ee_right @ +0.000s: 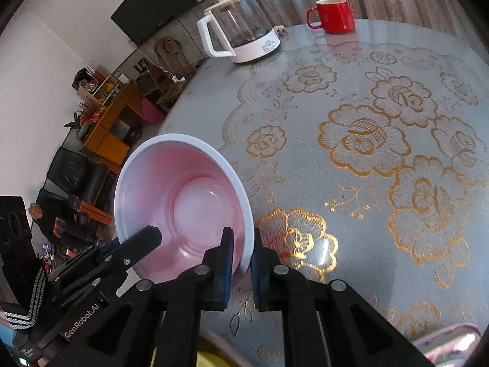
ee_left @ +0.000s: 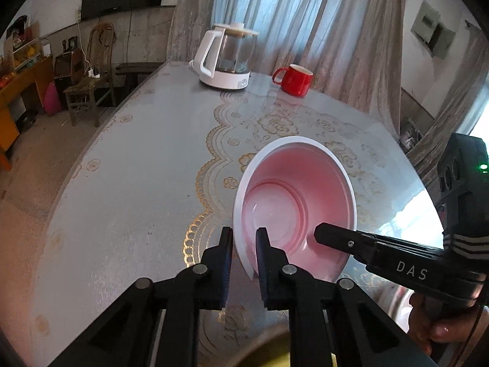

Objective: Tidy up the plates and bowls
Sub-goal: 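Close both grippers on the red-and-pink bowl rim, then lift the red-and-pink bowl and lower it into the yellow bowl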

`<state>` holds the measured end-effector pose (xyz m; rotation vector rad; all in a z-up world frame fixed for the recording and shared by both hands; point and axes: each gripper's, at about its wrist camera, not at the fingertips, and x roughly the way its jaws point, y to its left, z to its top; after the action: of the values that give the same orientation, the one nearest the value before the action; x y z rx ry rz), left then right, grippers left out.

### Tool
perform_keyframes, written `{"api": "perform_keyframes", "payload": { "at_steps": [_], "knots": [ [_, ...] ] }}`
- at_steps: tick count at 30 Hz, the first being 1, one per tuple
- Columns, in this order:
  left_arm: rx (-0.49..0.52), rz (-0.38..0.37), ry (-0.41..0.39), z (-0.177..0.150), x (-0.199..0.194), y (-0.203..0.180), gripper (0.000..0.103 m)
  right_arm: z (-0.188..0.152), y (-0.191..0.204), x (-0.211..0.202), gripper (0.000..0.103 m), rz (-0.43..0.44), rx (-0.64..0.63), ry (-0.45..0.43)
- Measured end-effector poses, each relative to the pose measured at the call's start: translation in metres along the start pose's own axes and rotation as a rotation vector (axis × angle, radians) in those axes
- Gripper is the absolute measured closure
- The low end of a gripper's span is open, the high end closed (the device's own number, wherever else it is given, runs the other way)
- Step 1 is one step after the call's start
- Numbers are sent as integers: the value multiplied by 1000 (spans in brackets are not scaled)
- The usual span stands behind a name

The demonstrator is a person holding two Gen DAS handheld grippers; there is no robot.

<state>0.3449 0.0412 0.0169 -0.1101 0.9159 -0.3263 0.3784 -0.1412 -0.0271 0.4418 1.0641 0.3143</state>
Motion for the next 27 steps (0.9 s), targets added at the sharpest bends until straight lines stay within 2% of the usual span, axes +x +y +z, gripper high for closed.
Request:
{"api": "perform_keyframes", "payload": {
  "at_steps": [5, 12, 18, 27],
  "knots": [
    [17, 5, -52, -16, -24, -10, 88, -12, 8, -19, 94, -3, -18, -21],
    [-1, -28, -114, -44, -61, -16, 88, -40, 17, -55, 94, 24, -43, -75],
    [-33, -65, -132, -69, -87, -17, 88, -68, 20, -76, 94, 55, -31, -94],
    [-49, -60, -148, -98, -110, -17, 88, -102, 26, -90, 93, 88, -24, -103]
  ]
}}
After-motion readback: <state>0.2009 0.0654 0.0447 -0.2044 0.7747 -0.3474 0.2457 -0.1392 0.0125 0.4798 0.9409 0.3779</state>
